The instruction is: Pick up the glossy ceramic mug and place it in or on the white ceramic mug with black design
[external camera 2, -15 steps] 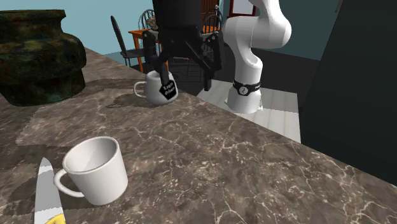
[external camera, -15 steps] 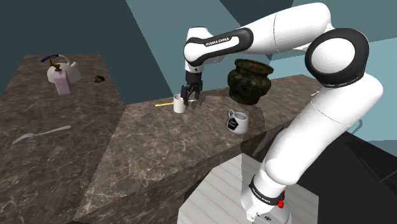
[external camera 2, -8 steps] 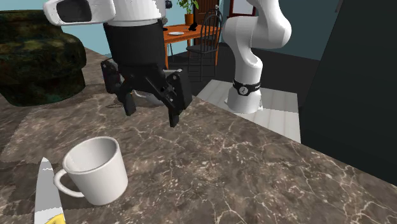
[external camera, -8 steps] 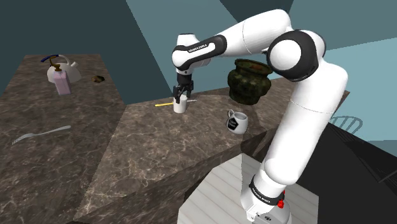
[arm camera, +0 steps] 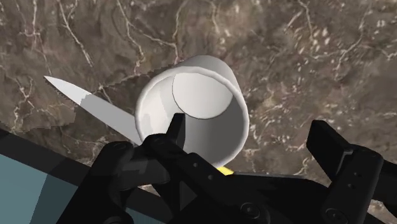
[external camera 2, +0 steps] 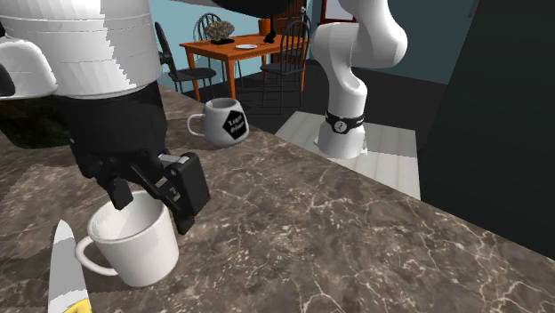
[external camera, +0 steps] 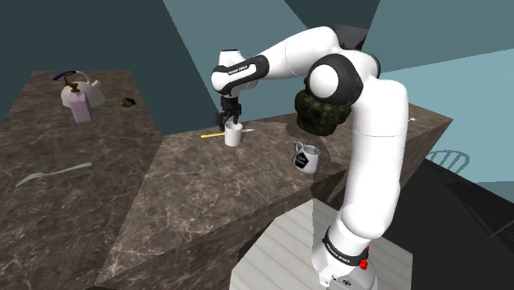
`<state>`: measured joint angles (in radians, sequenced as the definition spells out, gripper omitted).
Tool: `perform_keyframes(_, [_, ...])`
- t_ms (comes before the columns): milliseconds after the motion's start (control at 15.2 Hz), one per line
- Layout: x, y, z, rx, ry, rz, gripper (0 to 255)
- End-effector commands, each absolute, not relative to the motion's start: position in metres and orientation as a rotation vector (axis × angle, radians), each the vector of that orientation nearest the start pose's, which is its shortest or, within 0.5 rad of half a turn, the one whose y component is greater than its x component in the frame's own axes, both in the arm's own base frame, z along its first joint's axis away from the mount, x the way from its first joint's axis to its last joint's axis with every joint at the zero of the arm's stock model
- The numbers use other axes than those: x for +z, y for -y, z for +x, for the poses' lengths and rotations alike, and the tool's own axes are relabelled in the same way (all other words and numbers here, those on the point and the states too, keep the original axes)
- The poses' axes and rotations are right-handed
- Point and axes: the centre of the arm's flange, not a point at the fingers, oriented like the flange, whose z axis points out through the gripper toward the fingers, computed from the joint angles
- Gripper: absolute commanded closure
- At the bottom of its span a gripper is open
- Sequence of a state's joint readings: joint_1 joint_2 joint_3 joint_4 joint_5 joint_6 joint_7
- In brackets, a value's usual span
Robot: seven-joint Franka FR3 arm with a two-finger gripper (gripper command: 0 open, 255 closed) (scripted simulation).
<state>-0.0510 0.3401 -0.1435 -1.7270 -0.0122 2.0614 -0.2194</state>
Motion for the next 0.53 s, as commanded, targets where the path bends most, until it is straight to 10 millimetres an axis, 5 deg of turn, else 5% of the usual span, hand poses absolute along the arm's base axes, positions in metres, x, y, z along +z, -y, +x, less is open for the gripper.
perform_keyframes(0, [0.378, 0.119, 0.641, 0.02, 0.063, -3.2, 0])
perform_keyframes(462, [0.349, 0.12, 0.641, 0.02, 0.063, -3.2, 0])
